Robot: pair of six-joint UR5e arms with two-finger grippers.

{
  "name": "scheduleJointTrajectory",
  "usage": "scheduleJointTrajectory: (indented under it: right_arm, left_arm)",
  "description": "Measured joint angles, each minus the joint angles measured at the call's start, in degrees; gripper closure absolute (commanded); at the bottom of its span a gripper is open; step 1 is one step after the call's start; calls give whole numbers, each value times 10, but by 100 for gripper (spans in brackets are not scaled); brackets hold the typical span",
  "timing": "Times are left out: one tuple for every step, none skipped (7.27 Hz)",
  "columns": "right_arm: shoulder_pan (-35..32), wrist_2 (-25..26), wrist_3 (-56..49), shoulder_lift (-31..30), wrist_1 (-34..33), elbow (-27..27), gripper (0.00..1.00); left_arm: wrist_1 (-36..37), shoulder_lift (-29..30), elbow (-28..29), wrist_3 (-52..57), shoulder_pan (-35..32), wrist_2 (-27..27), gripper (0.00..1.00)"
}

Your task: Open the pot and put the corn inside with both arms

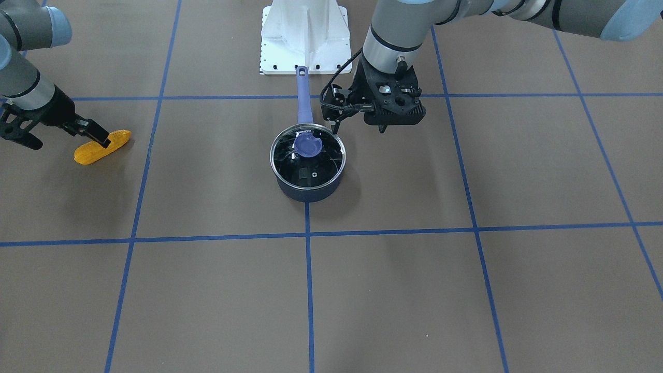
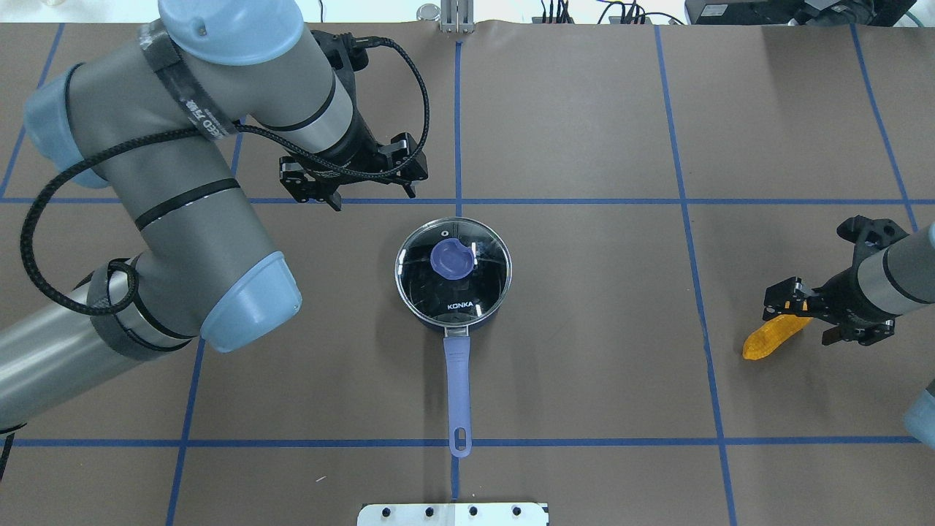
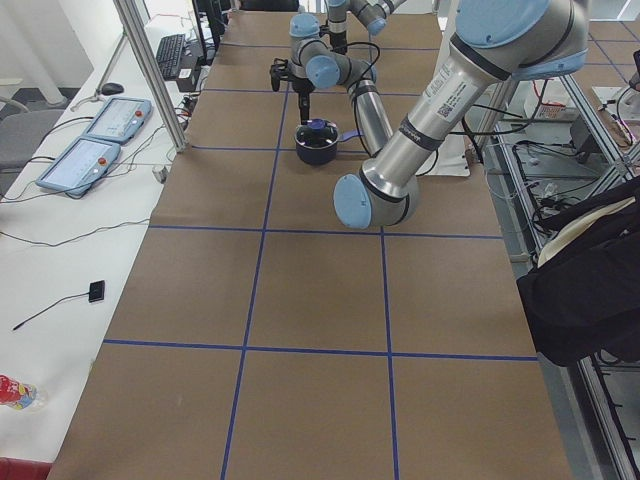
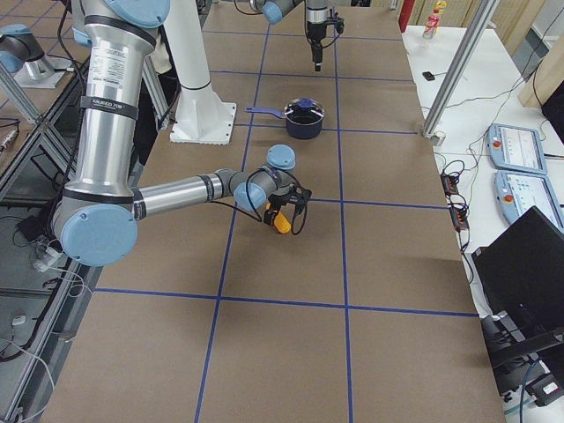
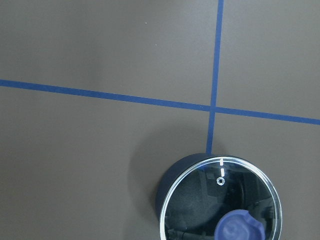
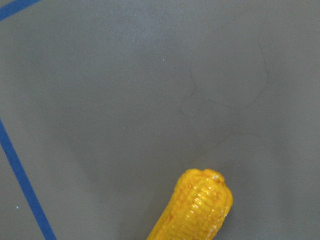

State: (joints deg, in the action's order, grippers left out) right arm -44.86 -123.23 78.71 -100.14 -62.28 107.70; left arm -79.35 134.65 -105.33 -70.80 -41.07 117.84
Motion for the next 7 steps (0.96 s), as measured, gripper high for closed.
scheduleJointTrajectory:
  right_arm:
    - [12,6,2,-2,0,0,0]
    - [21,11,4,-3,0,-2,0]
    - [26,13,4,-4,0,-5,0]
    - [28,15,5,-3,0,-8,0]
    - [29,17,5,-3,0,-9,0]
    - [29,17,5,-3,0,-9,0]
    - [30,17,5,-2,0,-10,0]
  left_arm:
    - [-1,4,6,-2,4,-4,2]
    - [-2,8,14,-2,9,-8,2]
    - [-9,12,25,-6,17,-17,2]
    - [-24,17,40,-18,26,-29,2]
    - [-40,23,52,-31,32,-34,2]
    - [-47,26,58,-36,35,-36,2]
    - [-49,28,60,-39,36,-37,2]
